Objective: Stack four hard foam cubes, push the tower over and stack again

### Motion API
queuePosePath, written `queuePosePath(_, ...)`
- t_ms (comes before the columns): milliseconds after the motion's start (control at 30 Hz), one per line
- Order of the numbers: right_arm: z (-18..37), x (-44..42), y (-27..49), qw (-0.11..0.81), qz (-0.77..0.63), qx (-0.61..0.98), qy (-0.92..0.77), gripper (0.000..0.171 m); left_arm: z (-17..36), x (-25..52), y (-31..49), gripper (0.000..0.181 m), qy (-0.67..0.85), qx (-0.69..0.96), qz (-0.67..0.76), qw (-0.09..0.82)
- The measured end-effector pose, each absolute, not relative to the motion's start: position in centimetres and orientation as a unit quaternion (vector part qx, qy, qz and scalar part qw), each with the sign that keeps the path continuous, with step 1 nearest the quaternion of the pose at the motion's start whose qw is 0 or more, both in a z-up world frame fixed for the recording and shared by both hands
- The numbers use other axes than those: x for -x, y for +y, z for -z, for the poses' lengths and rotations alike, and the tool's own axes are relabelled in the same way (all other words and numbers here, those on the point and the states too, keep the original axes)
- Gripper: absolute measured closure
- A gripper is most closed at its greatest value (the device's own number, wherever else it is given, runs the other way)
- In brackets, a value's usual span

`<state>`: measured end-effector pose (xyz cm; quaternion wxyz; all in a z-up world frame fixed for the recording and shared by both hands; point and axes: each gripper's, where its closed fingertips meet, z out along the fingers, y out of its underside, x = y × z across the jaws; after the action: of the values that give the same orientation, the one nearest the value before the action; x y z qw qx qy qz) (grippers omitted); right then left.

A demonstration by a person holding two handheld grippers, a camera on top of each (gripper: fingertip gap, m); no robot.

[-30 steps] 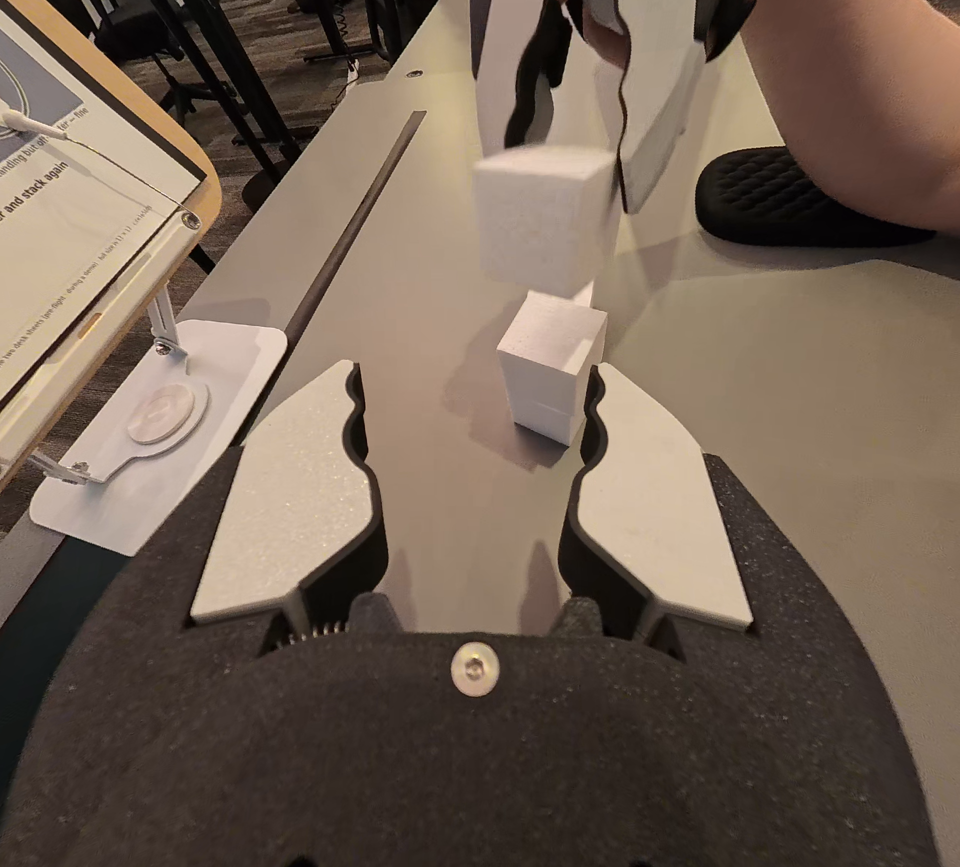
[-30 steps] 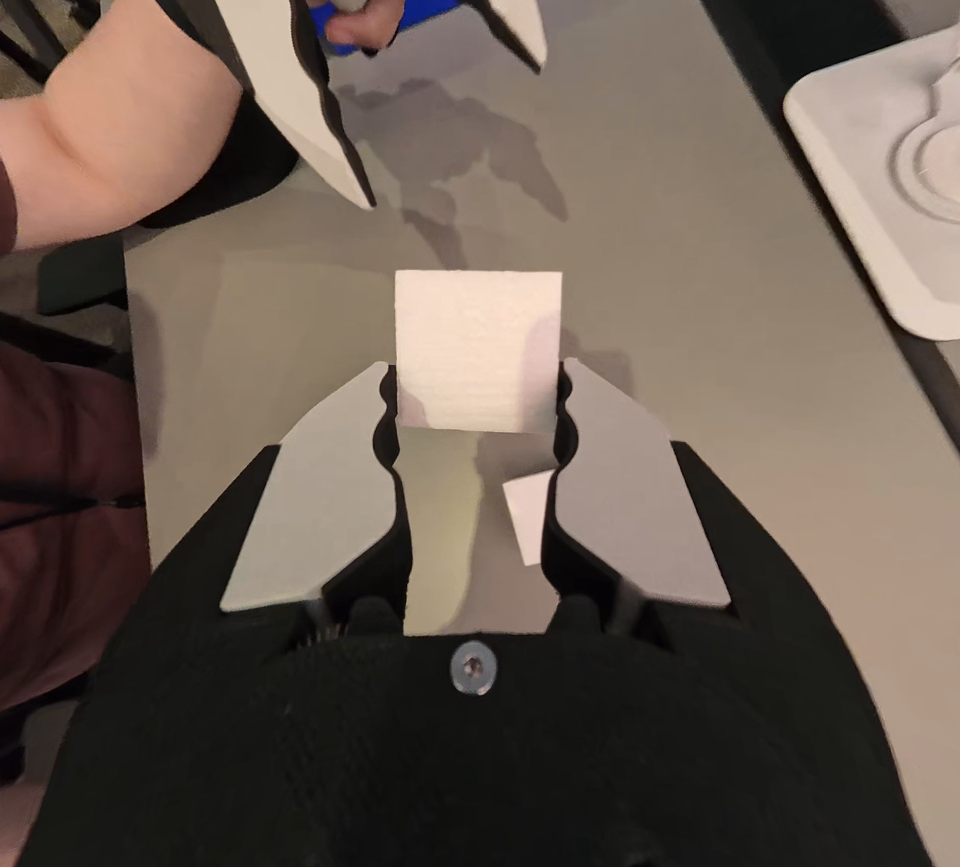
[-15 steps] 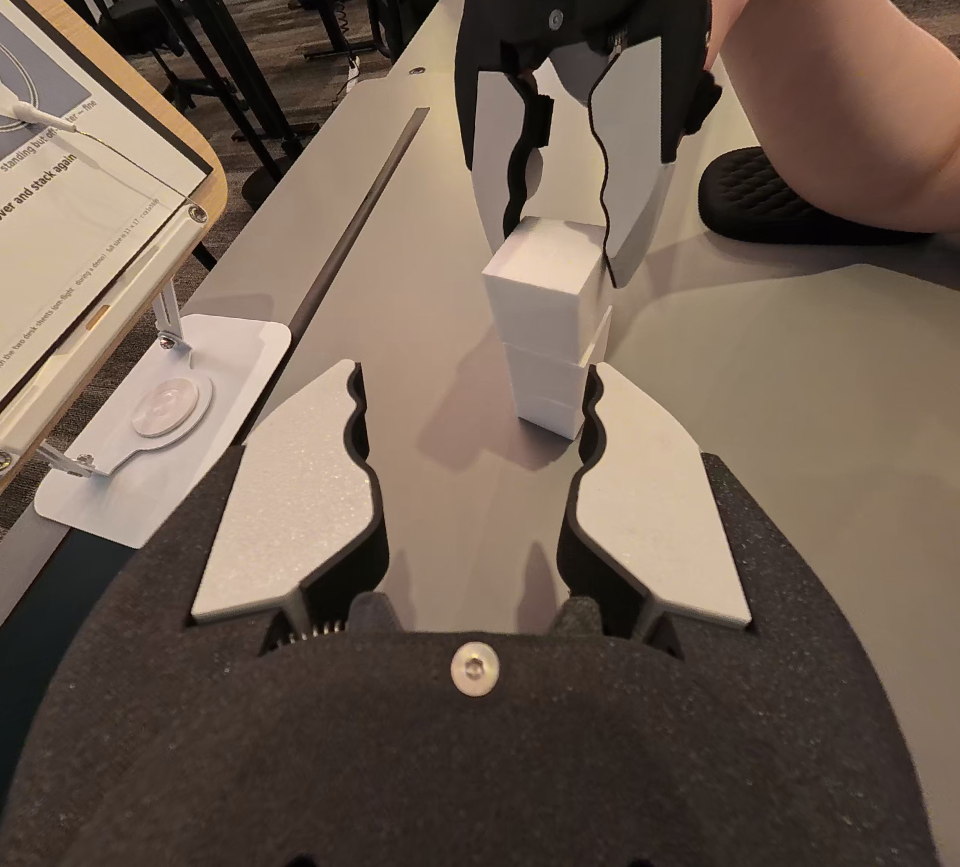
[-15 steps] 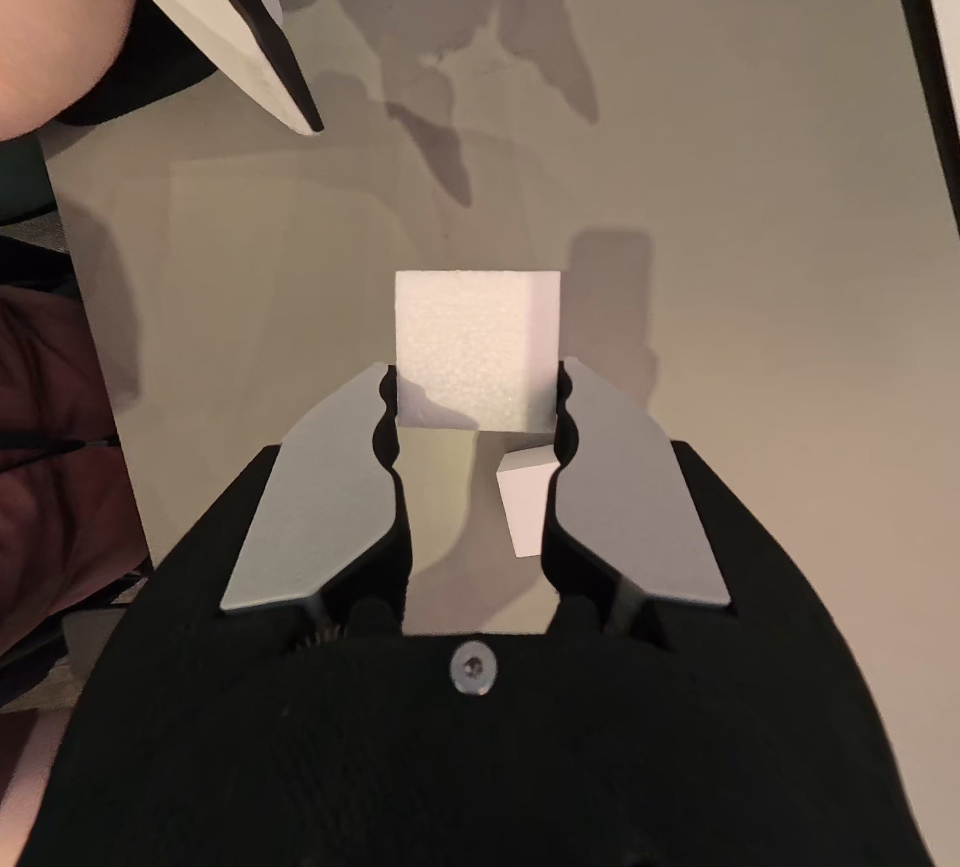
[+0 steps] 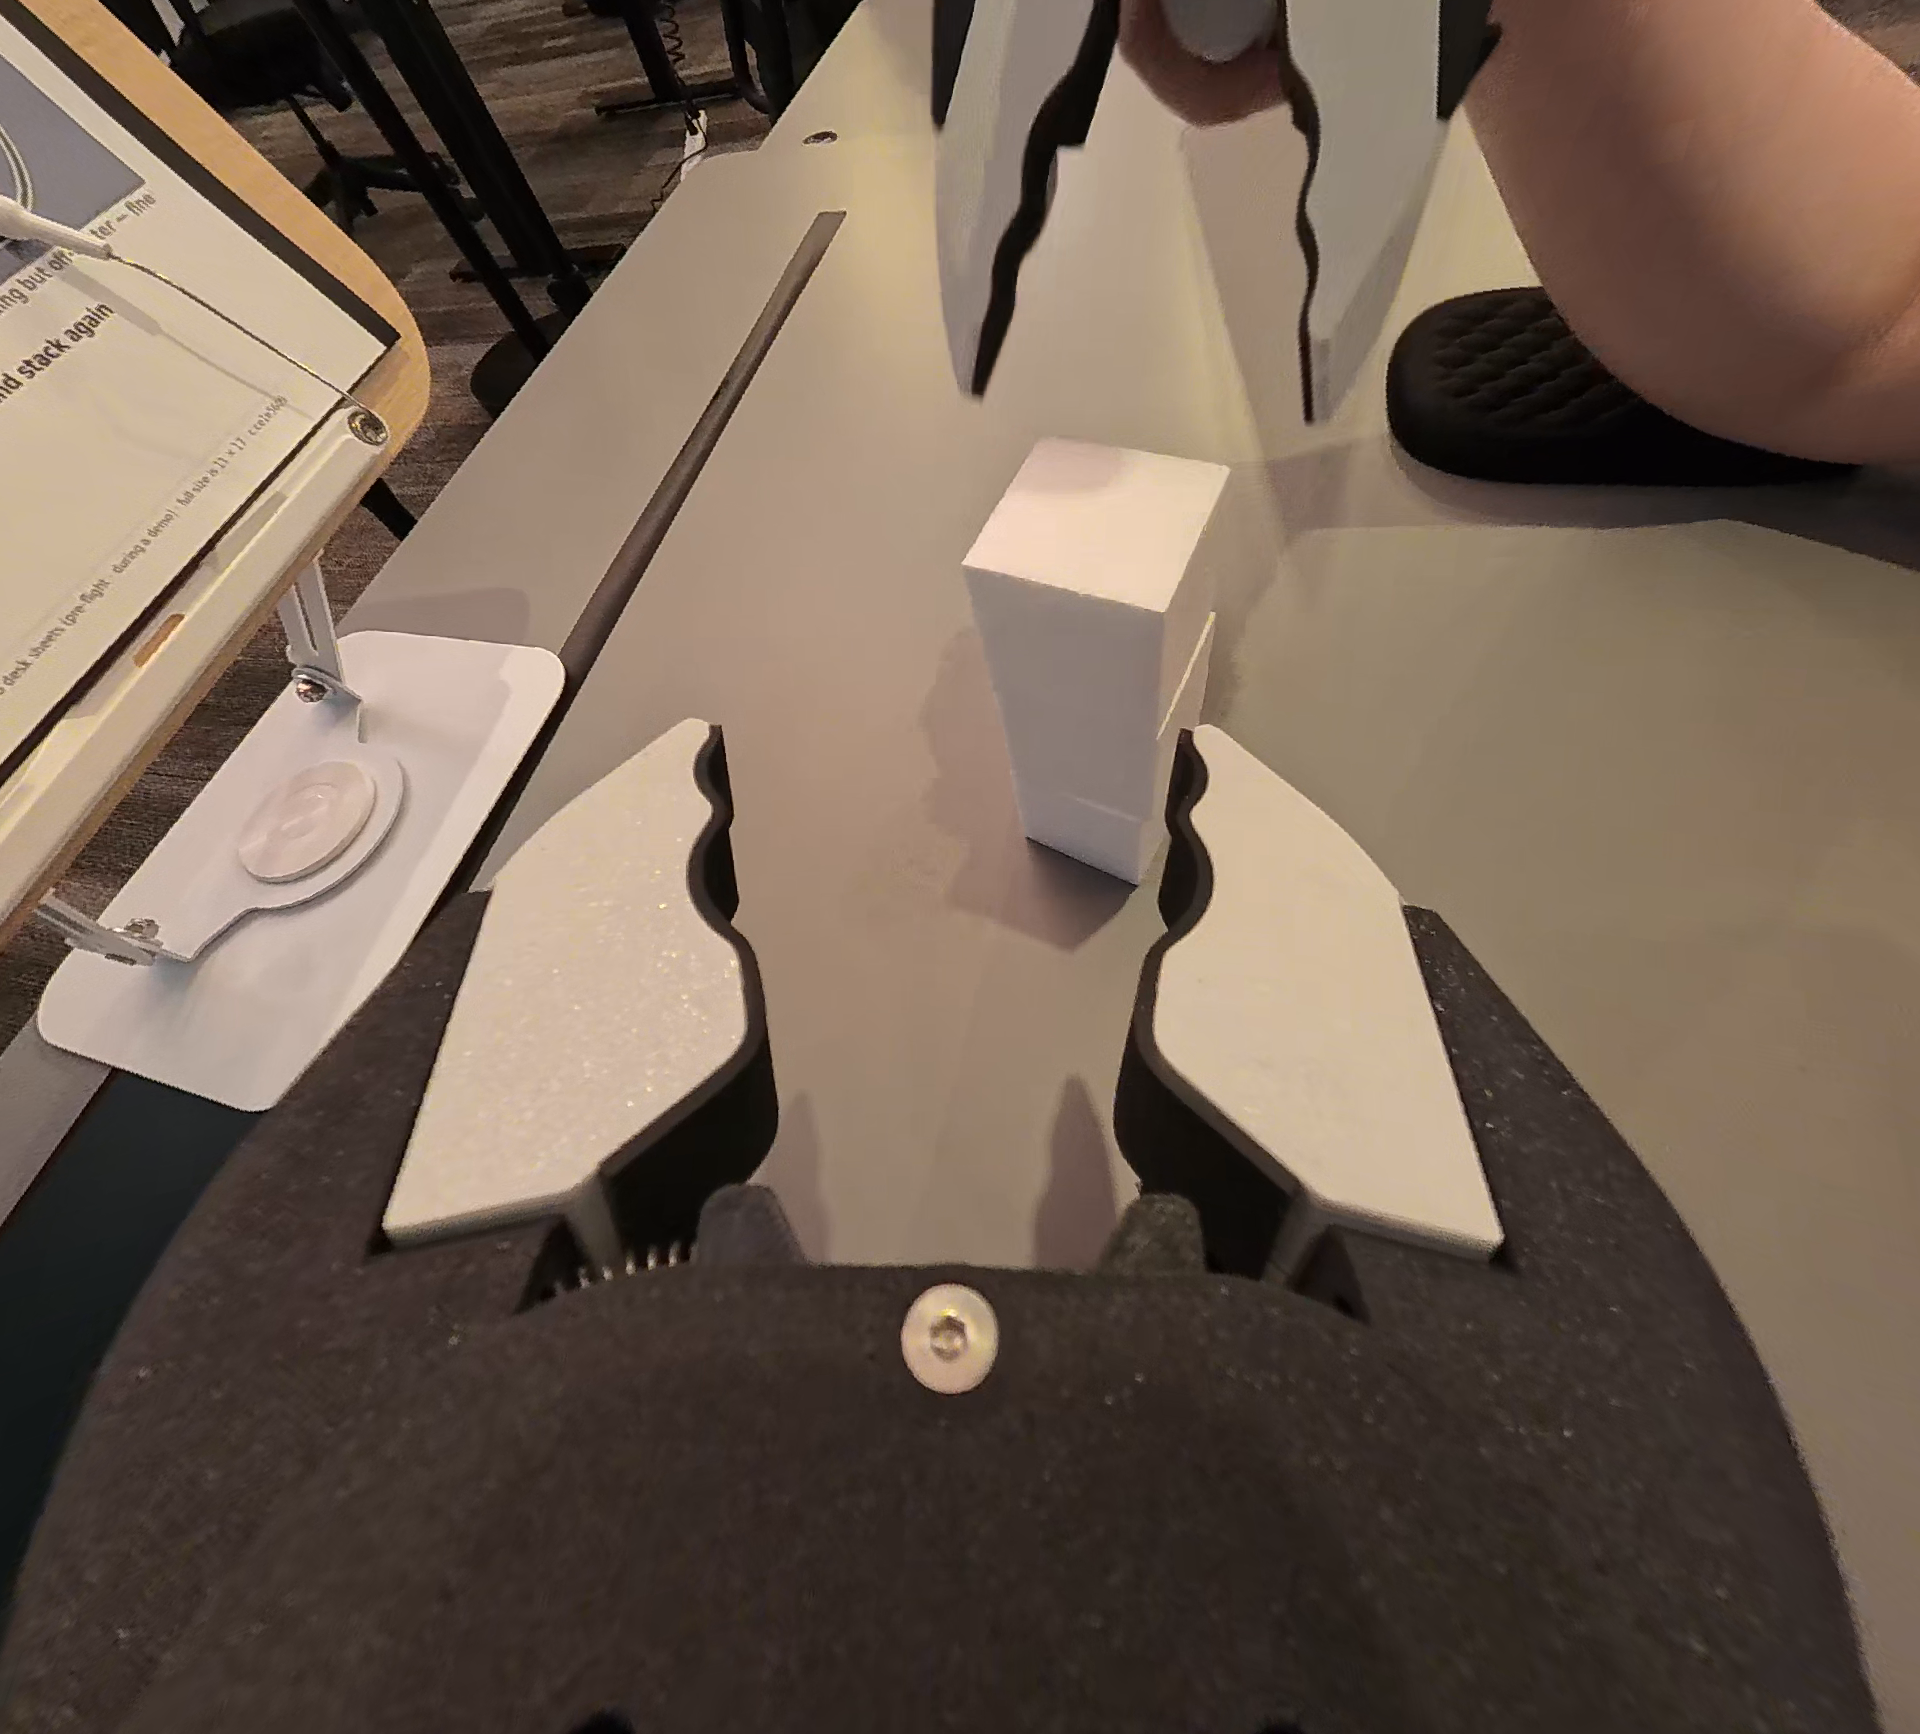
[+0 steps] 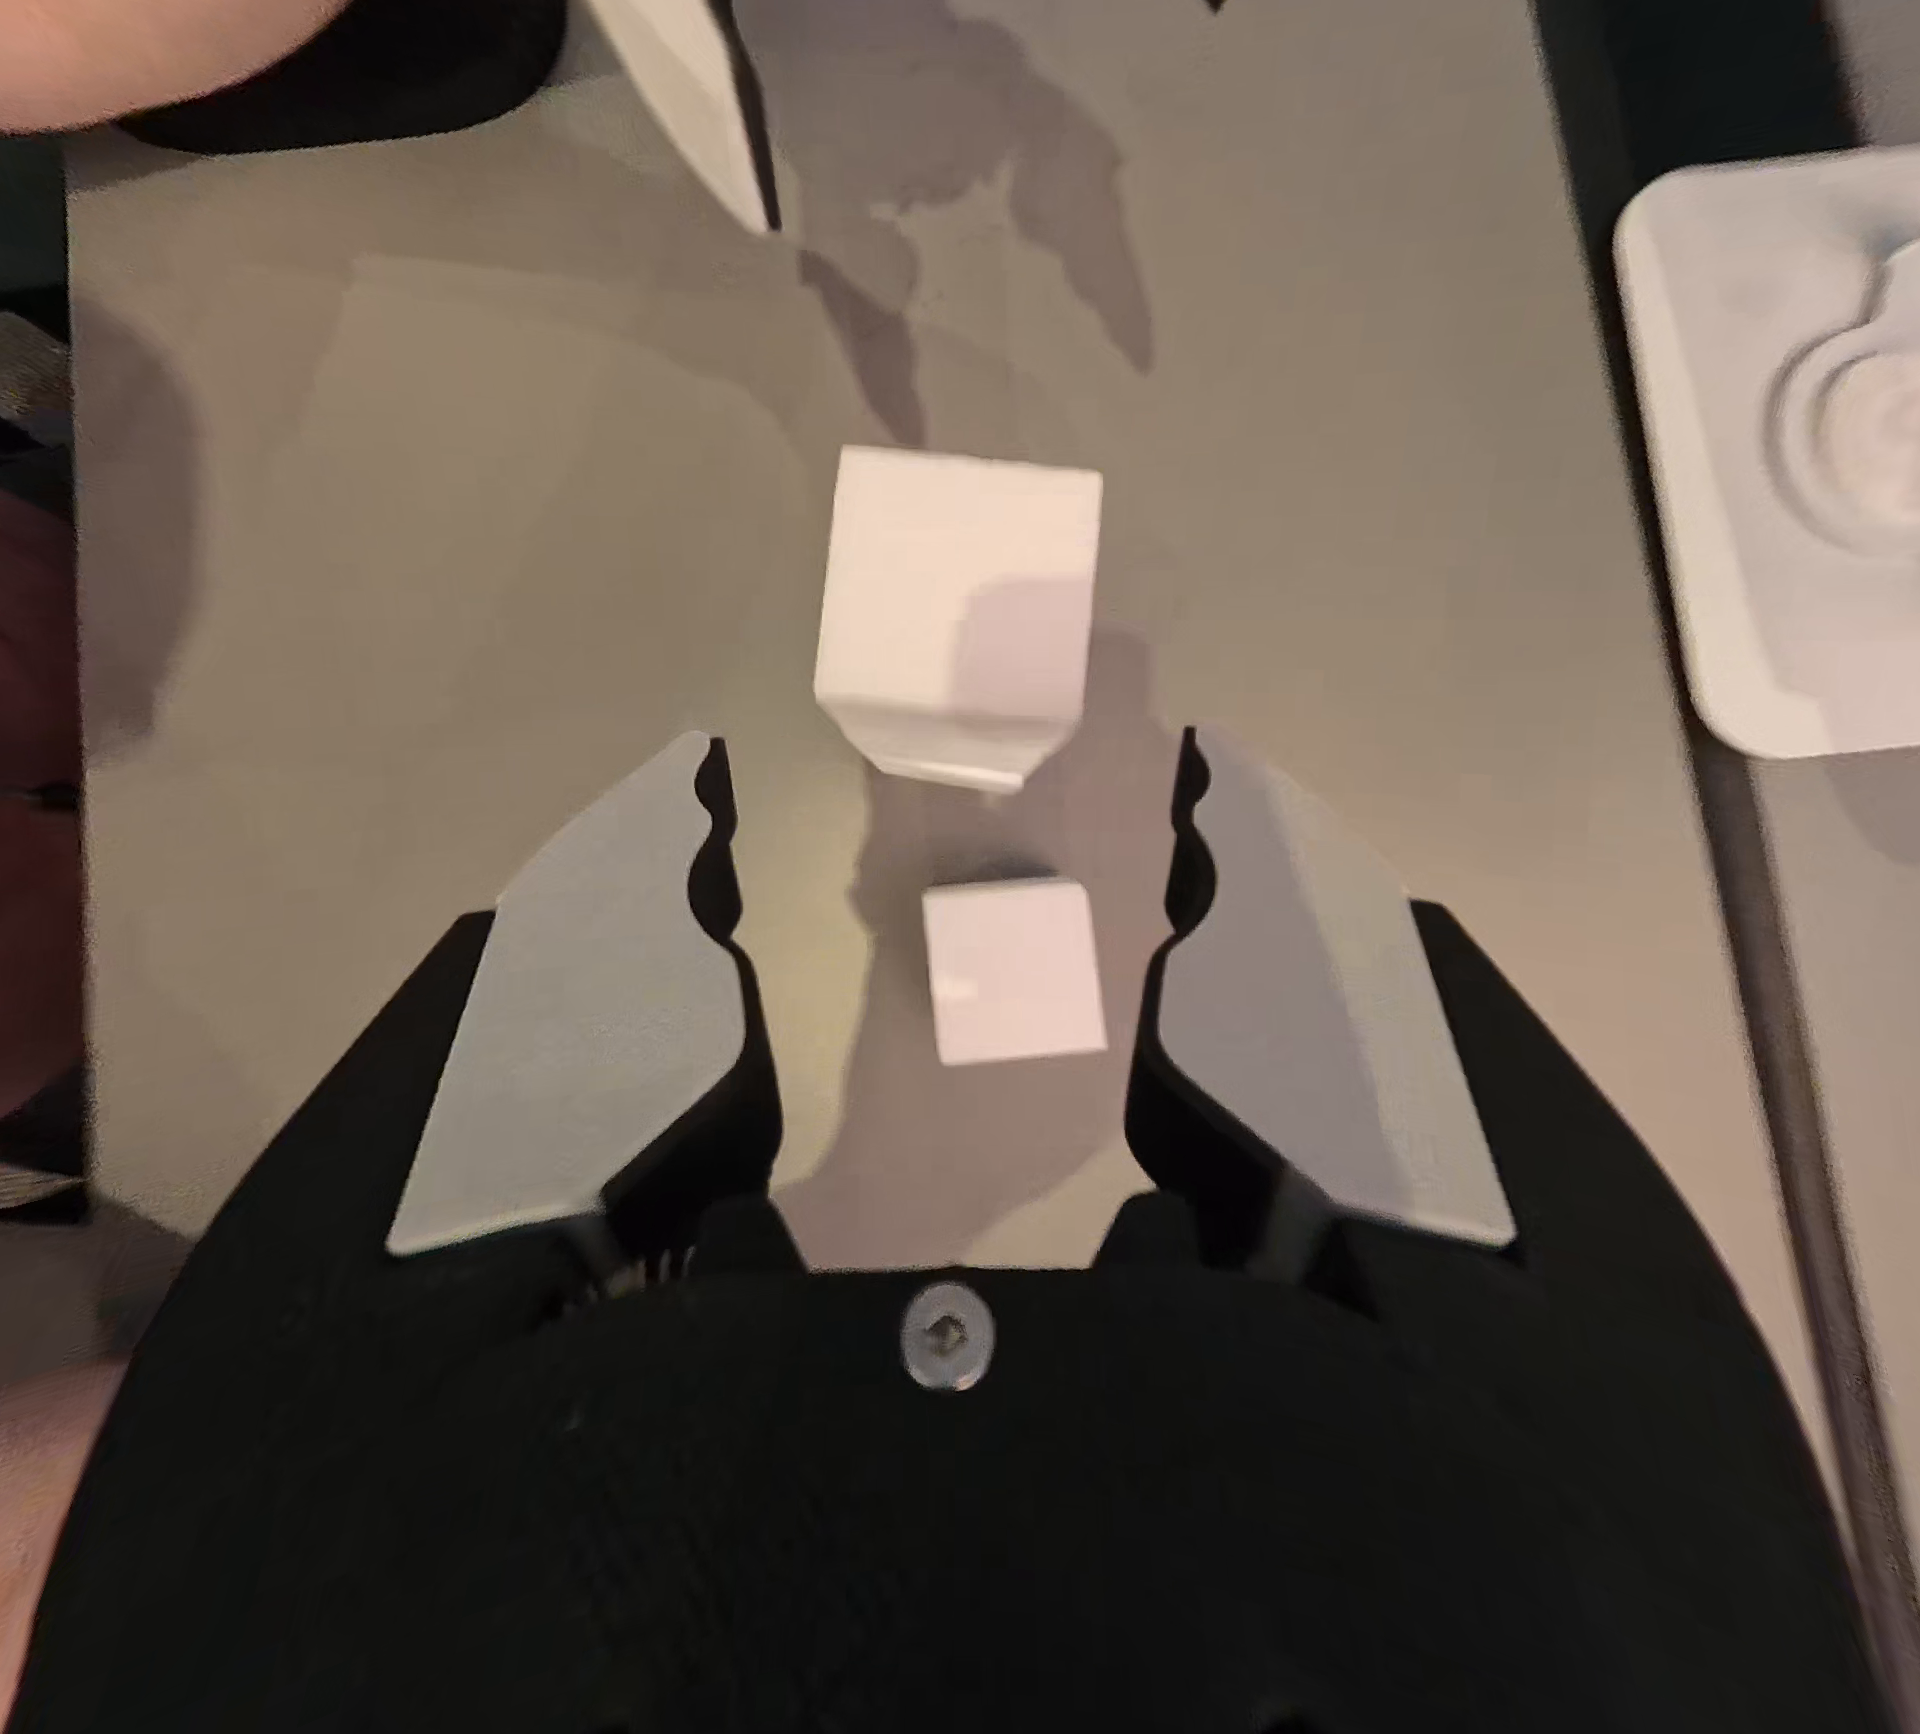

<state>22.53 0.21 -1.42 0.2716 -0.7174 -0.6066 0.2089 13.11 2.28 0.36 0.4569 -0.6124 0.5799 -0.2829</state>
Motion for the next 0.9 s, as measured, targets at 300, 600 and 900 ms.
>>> queuePosePath(300, 9.2, -28.9, 0.5, 0.216, -0.274, 0.724, -0.595, 0.093, -0.8, -12.5, 2.3, 0.101, 0.574, 0.612, 0.283, 0.465)
queuePosePath(600, 13.8, -29.2, 0.6, 0.147, -0.237, 0.742, -0.610, 0.111, -1.2, -12.4, 2.4, 0.099, 0.556, 0.616, 0.307, 0.465)
queuePosePath(900, 8.2, -29.8, 0.4, 0.221, -0.294, 0.717, -0.592, 0.112, -3.5, -11.5, 2.5, 0.109, 0.516, 0.609, 0.365, 0.480)
